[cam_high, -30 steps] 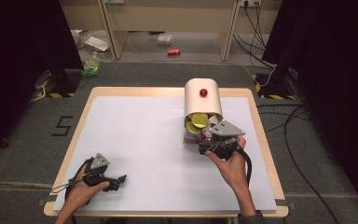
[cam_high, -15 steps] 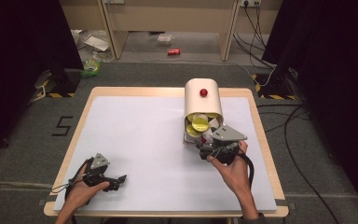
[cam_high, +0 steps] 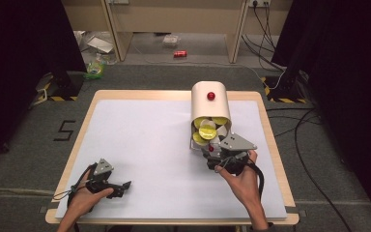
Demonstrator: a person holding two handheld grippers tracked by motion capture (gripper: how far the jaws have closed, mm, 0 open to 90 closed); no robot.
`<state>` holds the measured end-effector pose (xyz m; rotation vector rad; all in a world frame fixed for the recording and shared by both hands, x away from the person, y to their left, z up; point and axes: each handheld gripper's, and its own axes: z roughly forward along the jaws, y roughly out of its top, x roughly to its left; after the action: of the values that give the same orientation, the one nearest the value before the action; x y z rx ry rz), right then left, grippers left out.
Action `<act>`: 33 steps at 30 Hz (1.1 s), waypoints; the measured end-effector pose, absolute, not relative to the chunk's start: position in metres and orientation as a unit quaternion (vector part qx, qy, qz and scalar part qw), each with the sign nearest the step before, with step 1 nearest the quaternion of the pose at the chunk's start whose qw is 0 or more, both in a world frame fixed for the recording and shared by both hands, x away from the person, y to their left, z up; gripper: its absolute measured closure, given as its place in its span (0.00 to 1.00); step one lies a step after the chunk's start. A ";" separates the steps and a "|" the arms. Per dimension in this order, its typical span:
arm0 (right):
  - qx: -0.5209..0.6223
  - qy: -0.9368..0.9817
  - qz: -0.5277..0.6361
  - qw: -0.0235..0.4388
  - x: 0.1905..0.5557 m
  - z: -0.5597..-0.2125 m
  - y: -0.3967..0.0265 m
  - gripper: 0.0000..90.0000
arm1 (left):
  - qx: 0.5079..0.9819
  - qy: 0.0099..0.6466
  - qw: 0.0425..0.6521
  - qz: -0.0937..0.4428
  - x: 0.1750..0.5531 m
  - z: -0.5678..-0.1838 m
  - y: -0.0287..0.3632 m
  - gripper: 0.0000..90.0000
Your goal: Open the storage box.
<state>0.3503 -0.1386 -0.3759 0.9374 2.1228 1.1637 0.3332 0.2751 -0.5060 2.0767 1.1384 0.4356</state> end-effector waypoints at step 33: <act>0.337 0.799 0.425 0.260 0.324 -0.379 -0.141 0.34 | 0.805 0.442 0.359 0.169 0.333 -0.506 0.275 0.00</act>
<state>0.3235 -0.1409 -0.3791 0.9125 2.1652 1.1501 0.3333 0.2751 -0.5060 2.0750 1.1389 0.4348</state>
